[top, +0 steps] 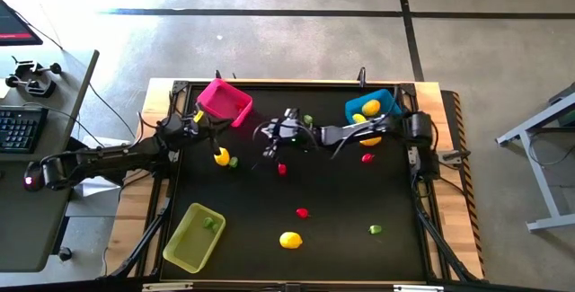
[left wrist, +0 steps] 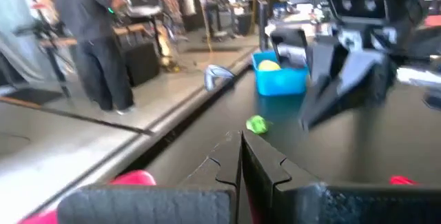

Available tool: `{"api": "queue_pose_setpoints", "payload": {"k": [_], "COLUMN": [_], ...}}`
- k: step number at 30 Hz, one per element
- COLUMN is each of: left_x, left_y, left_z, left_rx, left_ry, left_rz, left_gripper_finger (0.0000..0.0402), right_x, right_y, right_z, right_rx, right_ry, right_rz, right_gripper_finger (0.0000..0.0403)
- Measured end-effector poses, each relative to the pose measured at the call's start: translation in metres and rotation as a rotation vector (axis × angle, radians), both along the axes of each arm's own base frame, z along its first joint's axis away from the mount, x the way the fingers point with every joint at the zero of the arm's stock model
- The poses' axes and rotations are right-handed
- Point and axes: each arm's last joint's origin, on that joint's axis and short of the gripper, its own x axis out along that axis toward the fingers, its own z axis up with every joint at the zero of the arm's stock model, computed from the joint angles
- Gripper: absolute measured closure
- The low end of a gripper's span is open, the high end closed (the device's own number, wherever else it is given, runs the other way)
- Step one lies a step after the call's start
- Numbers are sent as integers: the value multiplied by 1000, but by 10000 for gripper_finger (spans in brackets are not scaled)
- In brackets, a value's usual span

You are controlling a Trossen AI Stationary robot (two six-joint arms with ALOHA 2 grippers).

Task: Sort produce into baskets
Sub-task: Put the green bell pepper into the yellow bin

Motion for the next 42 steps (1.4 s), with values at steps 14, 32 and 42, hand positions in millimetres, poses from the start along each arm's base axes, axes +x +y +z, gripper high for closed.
{"api": "queue_pose_setpoints", "payload": {"k": [14, 32, 42], "left_x": [14, 55, 76], "left_y": [-14, -32, -50], "left_z": [-6, 33, 33], "left_rx": [-144, -367, -470], "left_ry": [192, 588, 802], "left_rz": [-175, -187, -81], "left_gripper_finger": [402, 400, 330], "right_x": [-28, -44, -49], "right_y": [12, 40, 53], "right_z": [12, -5, -11], "right_rx": [16, -42, -41], "right_ry": [106, 289, 310], "right_rz": [45, 10, 12], "right_gripper_finger": [403, 403, 403]}}
